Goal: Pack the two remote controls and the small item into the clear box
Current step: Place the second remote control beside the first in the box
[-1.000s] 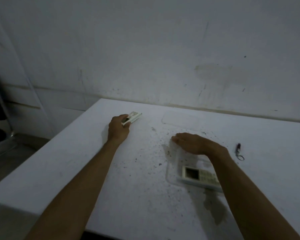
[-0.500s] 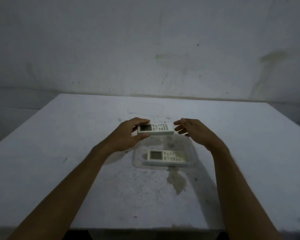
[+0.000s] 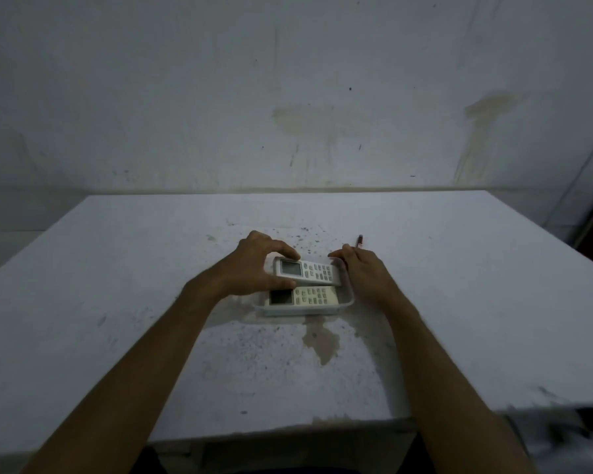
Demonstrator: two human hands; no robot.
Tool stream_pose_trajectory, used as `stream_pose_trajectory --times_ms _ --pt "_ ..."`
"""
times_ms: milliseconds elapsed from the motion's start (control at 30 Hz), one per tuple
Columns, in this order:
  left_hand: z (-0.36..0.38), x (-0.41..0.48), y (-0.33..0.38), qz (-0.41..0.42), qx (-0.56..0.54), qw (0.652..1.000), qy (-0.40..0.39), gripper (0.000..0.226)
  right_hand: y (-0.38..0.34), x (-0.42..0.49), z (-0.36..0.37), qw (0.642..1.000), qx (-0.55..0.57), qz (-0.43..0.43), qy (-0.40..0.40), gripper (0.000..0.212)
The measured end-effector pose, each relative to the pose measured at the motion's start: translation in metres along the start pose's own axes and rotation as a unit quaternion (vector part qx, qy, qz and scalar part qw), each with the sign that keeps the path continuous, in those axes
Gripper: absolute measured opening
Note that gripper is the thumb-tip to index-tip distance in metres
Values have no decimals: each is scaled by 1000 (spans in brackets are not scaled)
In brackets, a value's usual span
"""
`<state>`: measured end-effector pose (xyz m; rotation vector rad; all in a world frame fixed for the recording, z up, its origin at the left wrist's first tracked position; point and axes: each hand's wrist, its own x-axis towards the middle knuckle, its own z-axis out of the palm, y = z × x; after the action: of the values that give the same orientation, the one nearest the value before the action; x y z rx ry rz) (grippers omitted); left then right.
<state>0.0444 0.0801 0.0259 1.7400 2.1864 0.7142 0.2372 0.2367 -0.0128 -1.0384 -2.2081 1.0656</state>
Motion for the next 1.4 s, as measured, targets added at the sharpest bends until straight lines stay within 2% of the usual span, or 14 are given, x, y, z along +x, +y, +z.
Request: stream_pose_trajectory --times_ms 100,300,533,600,700,900,1033,1200,1267,1333,1400 --pt "3 -1 7 7 10 1000 2 49 1 -4 7 999 1 -4 51 49" --pt "4 -7 6 12 13 1000 -18 38 4 -8 8 998 16 -6 67 47" --pt "-5 -34 -3 22 73 991 110 19 7 -8 9 997 33 -2 70 46" --pt "2 -44 -10 18 81 987 140 26 6 -8 9 997 28 -5 75 45" --pt "17 -53 -18 20 118 979 164 52 5 -9 9 996 24 -5 80 44" --pt "28 -51 -17 19 70 991 113 68 2 -11 8 996 14 -21 87 44" --pt "22 -43 -22 23 108 983 150 68 4 -9 8 996 13 -18 88 44" --pt "24 -32 -13 -34 67 994 73 64 6 -10 10 995 16 -24 92 46" --pt "21 -30 -8 -57 38 995 68 64 6 -10 10 995 16 -22 97 45" --pt "19 -27 -6 -42 63 991 106 65 5 -11 10 995 16 -21 98 43" --pt "19 -21 -6 2 92 978 185 65 4 -11 8 993 26 -21 116 37"
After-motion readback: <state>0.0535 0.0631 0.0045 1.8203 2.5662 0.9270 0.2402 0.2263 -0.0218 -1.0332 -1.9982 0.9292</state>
